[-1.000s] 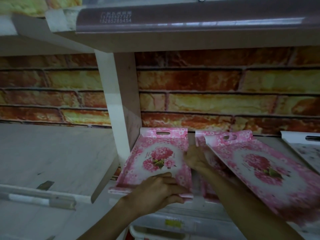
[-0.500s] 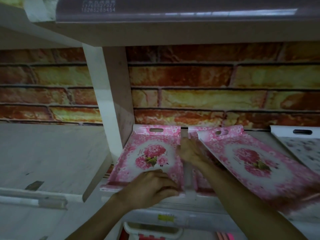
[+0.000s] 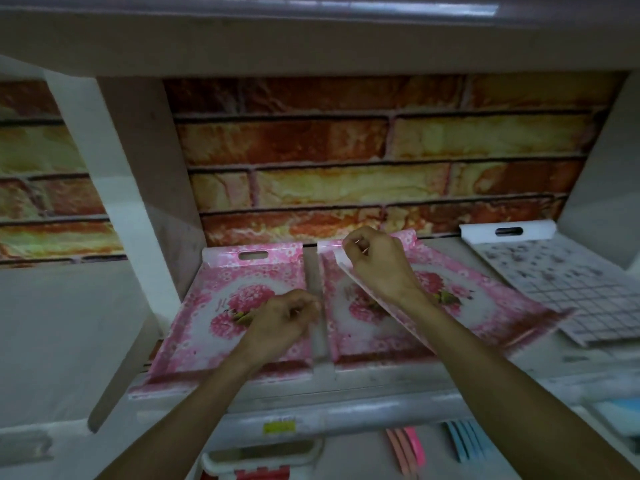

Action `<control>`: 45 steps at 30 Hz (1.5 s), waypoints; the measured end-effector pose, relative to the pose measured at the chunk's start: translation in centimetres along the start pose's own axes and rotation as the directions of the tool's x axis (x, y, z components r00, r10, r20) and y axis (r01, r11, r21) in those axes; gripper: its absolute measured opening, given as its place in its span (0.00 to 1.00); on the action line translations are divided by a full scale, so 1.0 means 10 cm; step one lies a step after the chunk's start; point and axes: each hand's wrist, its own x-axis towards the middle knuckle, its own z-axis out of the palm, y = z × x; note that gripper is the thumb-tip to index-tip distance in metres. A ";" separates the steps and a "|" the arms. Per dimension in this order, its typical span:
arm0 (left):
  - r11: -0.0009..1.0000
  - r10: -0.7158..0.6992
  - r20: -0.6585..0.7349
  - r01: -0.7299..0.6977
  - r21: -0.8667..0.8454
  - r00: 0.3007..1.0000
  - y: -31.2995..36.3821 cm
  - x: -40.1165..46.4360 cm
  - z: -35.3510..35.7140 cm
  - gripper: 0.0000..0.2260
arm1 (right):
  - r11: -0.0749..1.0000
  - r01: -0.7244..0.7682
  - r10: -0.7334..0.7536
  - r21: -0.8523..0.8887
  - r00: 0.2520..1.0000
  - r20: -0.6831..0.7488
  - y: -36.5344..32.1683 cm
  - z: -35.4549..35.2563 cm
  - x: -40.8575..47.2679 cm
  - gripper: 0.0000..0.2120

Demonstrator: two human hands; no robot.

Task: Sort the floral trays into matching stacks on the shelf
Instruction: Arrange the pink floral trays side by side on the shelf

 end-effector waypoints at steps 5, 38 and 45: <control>0.749 -0.439 0.160 0.459 -0.479 0.884 0.22 0.48 0.36 0.09 | 1.000 0.003 -0.003 -0.001 0.999 -0.040 0.19 -0.34 -0.08 0.06; 0.797 -0.429 -0.409 0.124 -0.591 0.805 0.48 1.24 0.28 0.23 | 0.937 -0.149 0.044 -0.315 0.947 -0.317 0.96 -1.11 0.01 0.12; 0.768 -0.326 -0.438 -0.035 -0.640 0.838 0.40 1.05 -0.40 0.16 | 0.994 -0.100 0.104 0.041 0.990 -0.090 0.74 -0.82 -0.03 0.14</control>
